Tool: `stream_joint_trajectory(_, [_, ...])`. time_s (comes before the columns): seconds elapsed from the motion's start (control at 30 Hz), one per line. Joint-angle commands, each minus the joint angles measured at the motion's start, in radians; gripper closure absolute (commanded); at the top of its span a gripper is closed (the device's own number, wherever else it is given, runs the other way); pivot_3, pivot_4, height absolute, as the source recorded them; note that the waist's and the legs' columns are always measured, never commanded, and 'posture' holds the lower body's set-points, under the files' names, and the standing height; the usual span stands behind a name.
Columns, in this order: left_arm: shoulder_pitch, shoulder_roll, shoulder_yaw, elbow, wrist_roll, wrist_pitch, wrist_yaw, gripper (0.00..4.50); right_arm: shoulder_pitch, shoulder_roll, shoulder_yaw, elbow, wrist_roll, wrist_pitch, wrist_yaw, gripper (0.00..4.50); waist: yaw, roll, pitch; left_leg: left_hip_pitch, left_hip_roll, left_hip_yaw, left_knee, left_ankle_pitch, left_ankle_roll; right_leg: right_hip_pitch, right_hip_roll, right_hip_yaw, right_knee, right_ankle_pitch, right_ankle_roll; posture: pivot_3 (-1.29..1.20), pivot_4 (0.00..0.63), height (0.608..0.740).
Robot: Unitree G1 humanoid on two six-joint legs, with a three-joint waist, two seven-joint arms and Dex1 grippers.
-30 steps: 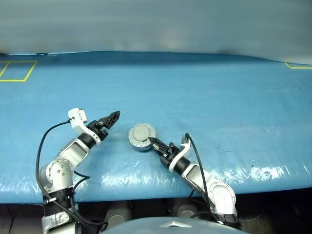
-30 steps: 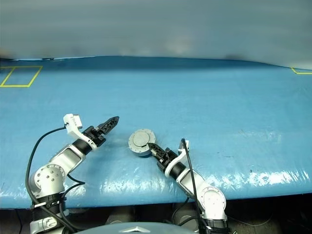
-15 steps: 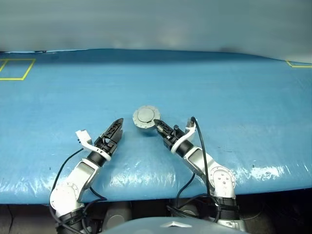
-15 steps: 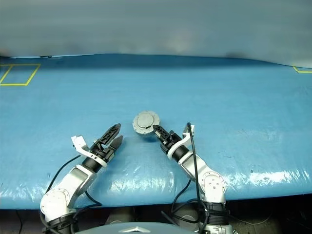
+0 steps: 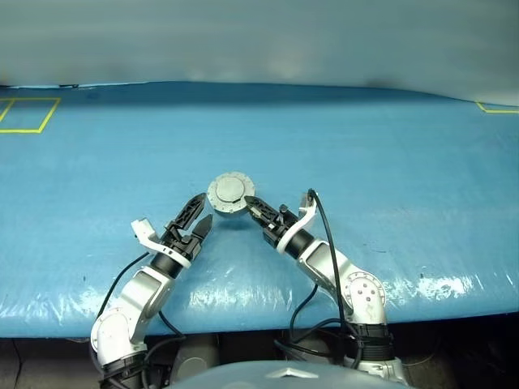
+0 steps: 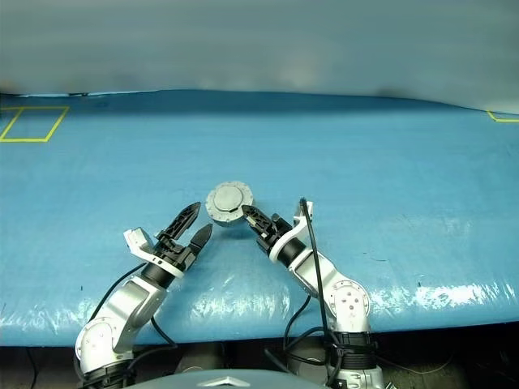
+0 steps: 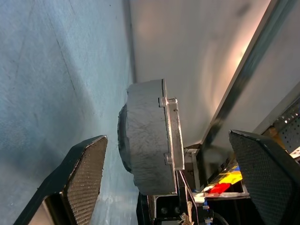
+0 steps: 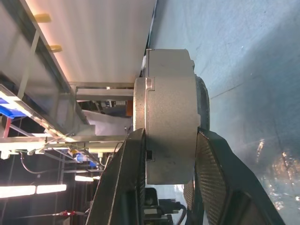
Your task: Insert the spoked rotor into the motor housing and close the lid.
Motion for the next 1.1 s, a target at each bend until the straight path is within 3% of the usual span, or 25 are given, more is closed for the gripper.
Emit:
stream_joint_trajectory(0.03, [-0.024,0.009,-0.027,0.012,-0.01,-0.013,-0.03,0.0,0.006,0.082,0.057,-0.091,0.069,0.012,0.007,3.33,0.0,0.0,0.0,0.0,0.0,0.0,0.0,0.0,0.0,0.0,0.0,0.0,0.0,0.0,0.0,0.0,0.15,0.74])
stream_joint_trajectory(0.37, [-0.066,0.001,-0.091,0.013,0.014,-0.048,-0.024,0.0,0.05,0.062,0.13,-0.117,0.116,0.029,-0.019,3.33,0.0,0.0,0.0,0.0,0.0,0.0,0.0,0.0,0.0,0.0,0.0,0.0,0.0,0.0,0.0,0.0,0.15,0.74])
stream_joint_trajectory(0.47, [-0.055,0.001,-0.094,0.001,0.0,-0.058,-0.012,0.64,0.048,0.056,0.124,-0.116,0.106,0.019,-0.013,3.33,0.0,0.0,0.0,0.0,0.0,0.0,0.001,0.0,0.0,0.0,0.0,0.0,0.0,0.0,0.0,0.0,0.15,0.74])
stream_joint_trajectory(0.6, [-0.014,0.011,-0.087,-0.039,-0.016,-0.078,0.005,1.97,0.046,0.042,0.117,-0.117,0.044,-0.006,0.006,3.33,-0.001,0.0,0.0,0.0,0.0,0.0,0.0,0.0,0.0,0.0,0.0,0.0,0.0,0.0,0.0,0.0,0.15,0.74])
stream_joint_trajectory(0.83, [0.023,0.027,-0.077,-0.087,-0.006,-0.139,0.02,2.04,0.028,-0.018,0.126,-0.131,-0.189,-0.053,0.067,3.33,0.003,0.0,0.0,0.0,0.0,0.0,0.001,0.0,0.0,0.0,0.0,0.0,0.0,0.0,0.0,0.0,0.15,0.74])
stream_joint_trajectory(1.1, [-0.129,0.114,-0.029,0.029,0.07,-0.203,0.048,2.04,0.034,-0.253,0.293,-0.239,-0.749,-0.21,0.219,0.69,0.013,0.0,0.0,0.0,-0.001,0.0,0.002,0.001,-0.001,0.0,0.0,0.0,0.001,0.002,0.002,0.0,0.15,0.74])
